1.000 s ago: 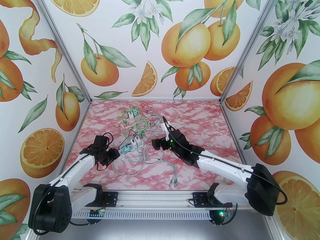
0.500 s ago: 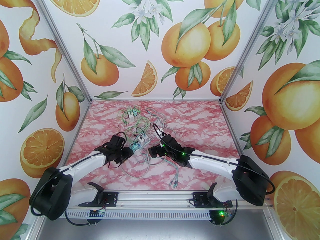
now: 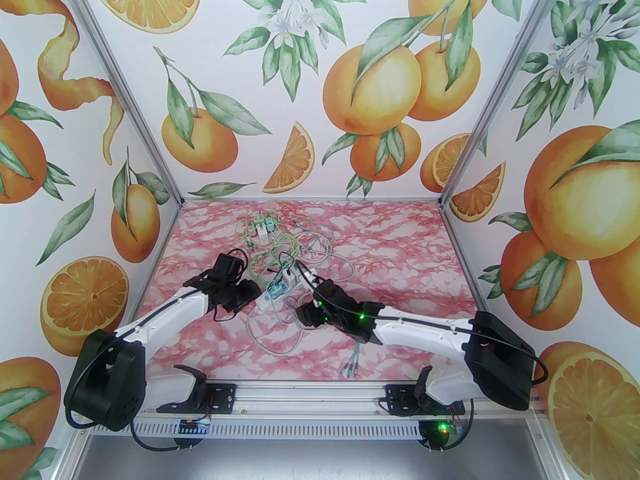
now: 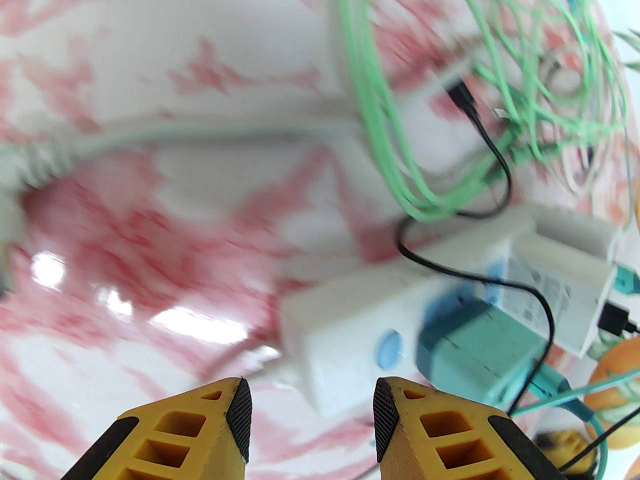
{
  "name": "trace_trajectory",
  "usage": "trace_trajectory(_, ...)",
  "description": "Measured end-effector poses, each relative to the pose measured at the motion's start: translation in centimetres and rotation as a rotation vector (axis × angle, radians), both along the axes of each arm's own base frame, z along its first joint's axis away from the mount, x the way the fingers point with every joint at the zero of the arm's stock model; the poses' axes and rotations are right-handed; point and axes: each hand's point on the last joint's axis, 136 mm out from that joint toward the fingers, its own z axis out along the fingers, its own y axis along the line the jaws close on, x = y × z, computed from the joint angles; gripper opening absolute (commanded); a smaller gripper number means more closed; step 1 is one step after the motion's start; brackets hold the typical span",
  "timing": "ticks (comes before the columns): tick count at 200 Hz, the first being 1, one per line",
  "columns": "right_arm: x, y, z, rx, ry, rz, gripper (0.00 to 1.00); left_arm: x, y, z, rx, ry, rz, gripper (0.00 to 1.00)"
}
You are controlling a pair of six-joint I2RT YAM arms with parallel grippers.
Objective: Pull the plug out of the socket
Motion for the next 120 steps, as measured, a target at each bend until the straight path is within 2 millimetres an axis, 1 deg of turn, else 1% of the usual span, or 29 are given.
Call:
trace_trajectory(23,-1.9,1.0,-1.6,-0.025,0.043,0.049,0.52,0.6,1.2,-0.6,0.02,0.013,0.0,0.47)
trace_trajectory(37,-2.9,1.3,-2.9,-0.052,0.075,0.069,0.54,0.8,1.4,-1.1,0.031,0.024,-0.015,0.47)
trace_trajectory(54,-3.6,1.1,-3.9,-0.078,0.102,0.072,0.57,0.8,1.3,-1.7,0.038,0.037,-0.037,0.47)
trace_trajectory(64,-3.6,0.8,-4.2,-0.09,0.112,0.058,0.57,0.7,1.2,-1.9,0.035,0.044,-0.045,0.46)
trace_trajectory(81,-3.1,-0.1,-4.9,-0.134,0.103,0.016,0.6,0.8,0.9,-2.2,0.025,0.047,-0.054,0.46)
trace_trajectory(94,-2.6,-1.2,-5.5,-0.183,0.086,-0.024,0.64,1.0,0.7,-2.1,0.014,0.037,-0.059,0.46)
trace_trajectory(120,-1.7,-3.4,-7.0,-0.285,0.069,-0.091,0.64,0.8,-0.1,-2.4,-0.006,0.03,-0.078,0.46)
